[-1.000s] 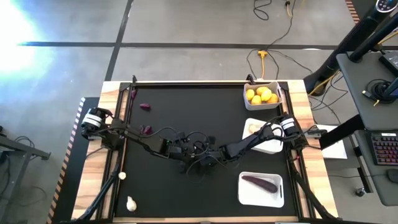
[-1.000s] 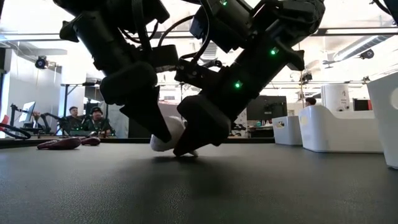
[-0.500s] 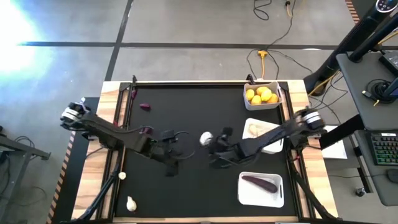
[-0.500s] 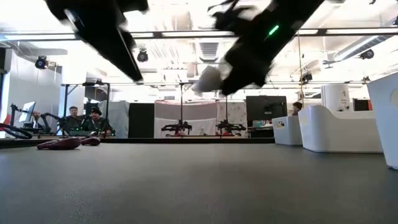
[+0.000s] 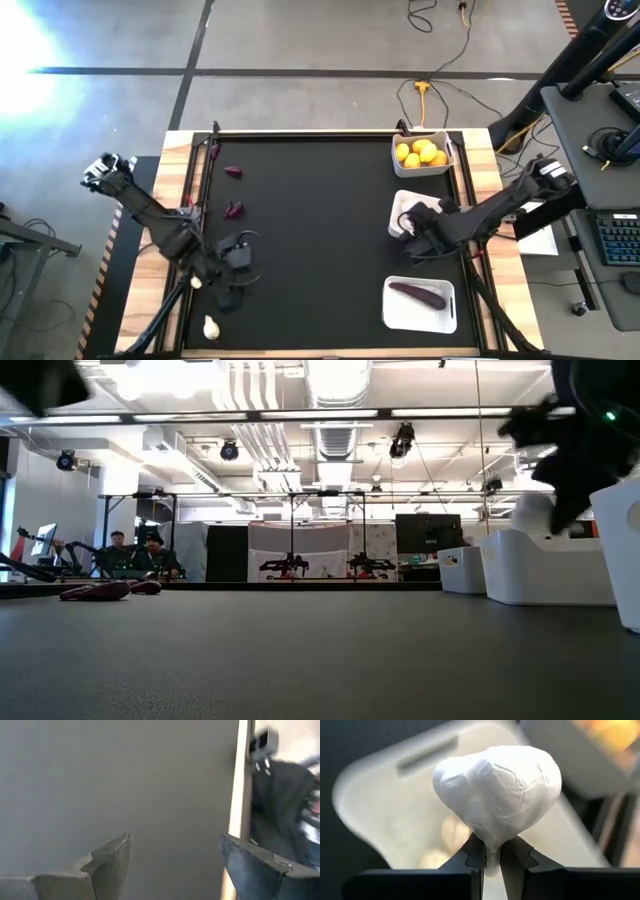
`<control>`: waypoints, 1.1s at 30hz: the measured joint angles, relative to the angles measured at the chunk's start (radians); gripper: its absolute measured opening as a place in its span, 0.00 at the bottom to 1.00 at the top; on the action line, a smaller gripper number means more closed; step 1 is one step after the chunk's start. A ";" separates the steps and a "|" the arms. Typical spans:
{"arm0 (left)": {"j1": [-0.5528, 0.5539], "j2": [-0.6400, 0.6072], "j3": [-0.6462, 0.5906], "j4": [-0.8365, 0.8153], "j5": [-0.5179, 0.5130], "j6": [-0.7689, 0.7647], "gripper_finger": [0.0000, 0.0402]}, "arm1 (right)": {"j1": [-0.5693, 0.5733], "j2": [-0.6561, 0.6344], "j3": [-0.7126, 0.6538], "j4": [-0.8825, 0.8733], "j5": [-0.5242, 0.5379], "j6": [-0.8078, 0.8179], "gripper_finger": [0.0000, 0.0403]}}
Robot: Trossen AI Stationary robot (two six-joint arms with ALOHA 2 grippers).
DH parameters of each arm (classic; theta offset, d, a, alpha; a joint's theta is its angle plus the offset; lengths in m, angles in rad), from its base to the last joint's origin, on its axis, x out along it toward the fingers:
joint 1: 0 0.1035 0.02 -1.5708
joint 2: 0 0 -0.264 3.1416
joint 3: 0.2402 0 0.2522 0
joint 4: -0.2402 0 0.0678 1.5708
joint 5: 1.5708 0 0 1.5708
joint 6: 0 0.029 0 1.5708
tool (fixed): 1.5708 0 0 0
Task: Sort produce into baskets
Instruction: Put the garlic into the top white bin
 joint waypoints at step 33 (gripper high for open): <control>-0.247 0.450 0.160 -0.114 0.393 -0.652 0.71 | -0.012 -0.066 0.209 0.131 0.320 -0.360 0.66</control>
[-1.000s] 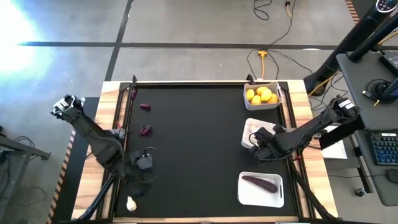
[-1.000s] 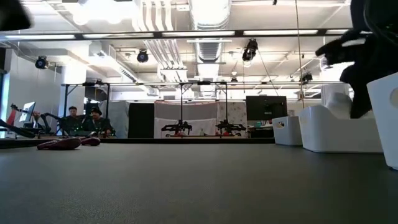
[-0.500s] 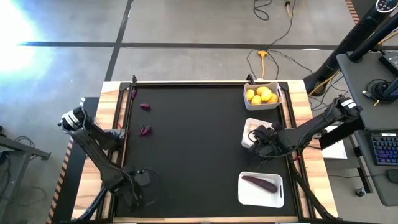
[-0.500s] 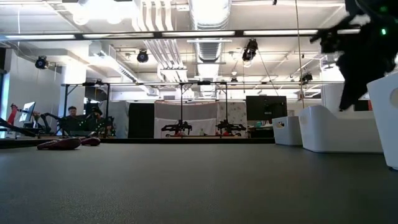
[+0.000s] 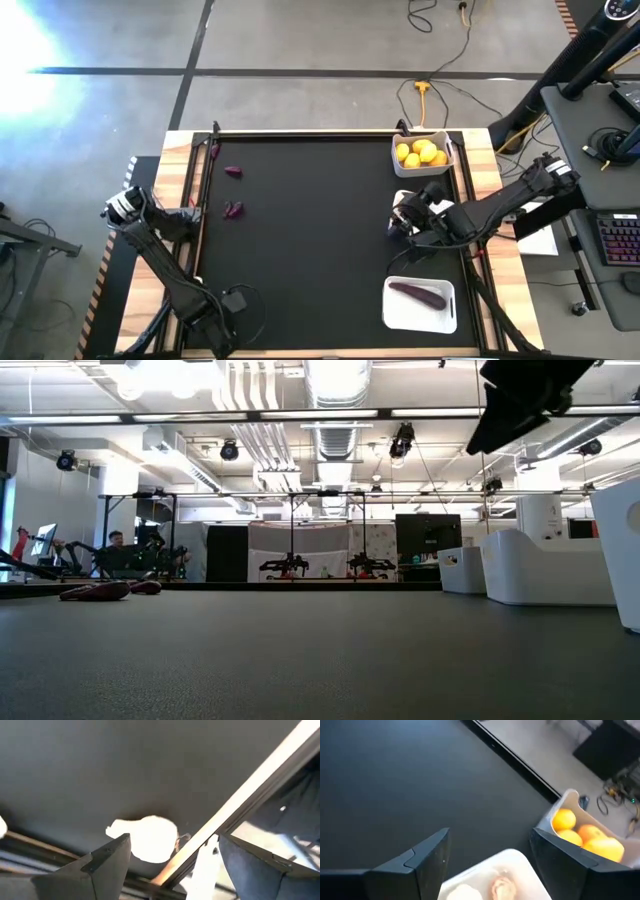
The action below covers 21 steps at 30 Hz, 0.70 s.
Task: Sort produce into baskets
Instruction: Put the garlic into the top white bin
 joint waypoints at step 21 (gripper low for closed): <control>-0.021 0.186 -0.005 0.027 0.164 0.030 0.69 | 0.000 0.062 0.013 0.086 0.017 -0.148 0.69</control>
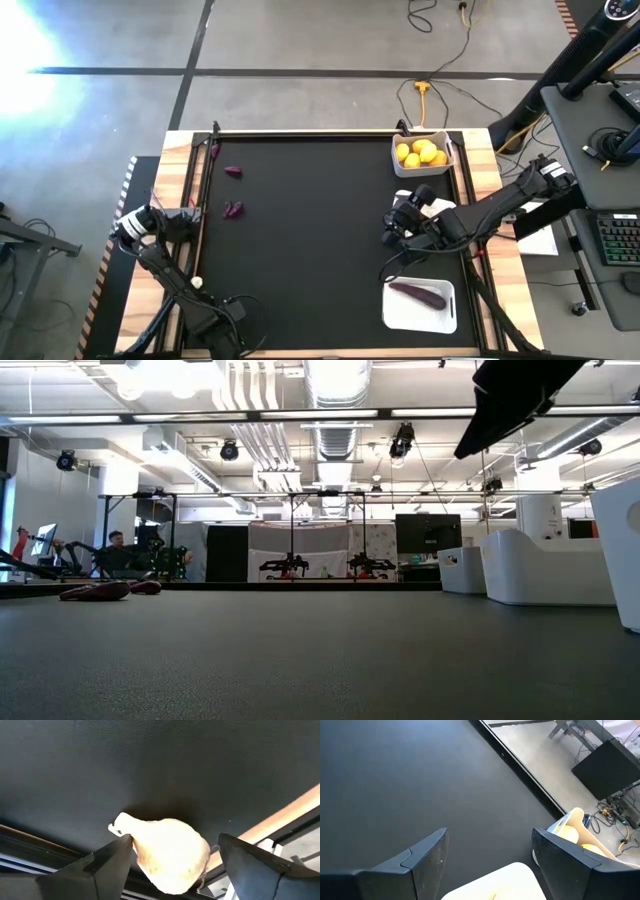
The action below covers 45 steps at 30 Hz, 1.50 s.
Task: Sort produce into baskets
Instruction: Put the garlic into the top white bin
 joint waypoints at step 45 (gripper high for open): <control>0.573 0.051 -0.031 0.590 -0.799 0.956 0.44 | -0.113 0.523 0.036 1.041 -0.598 -0.894 0.68</control>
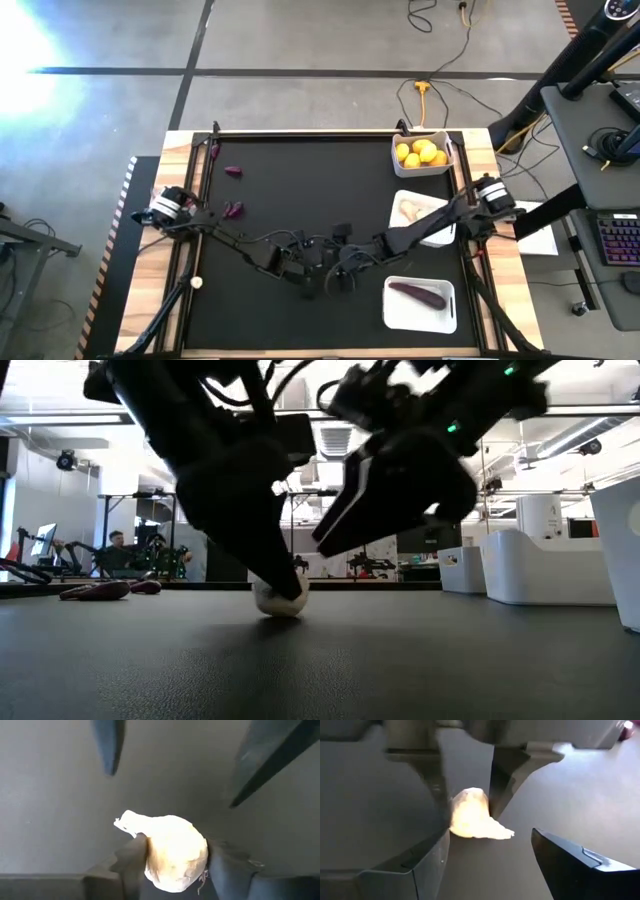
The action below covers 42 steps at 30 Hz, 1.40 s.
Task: Sort produce into baskets
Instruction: Put the garlic into the top white bin
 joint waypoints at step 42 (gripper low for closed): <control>-0.603 -0.443 -0.010 -0.675 0.145 -0.773 0.60 | 0.158 -0.189 0.285 -1.170 0.548 0.684 0.29</control>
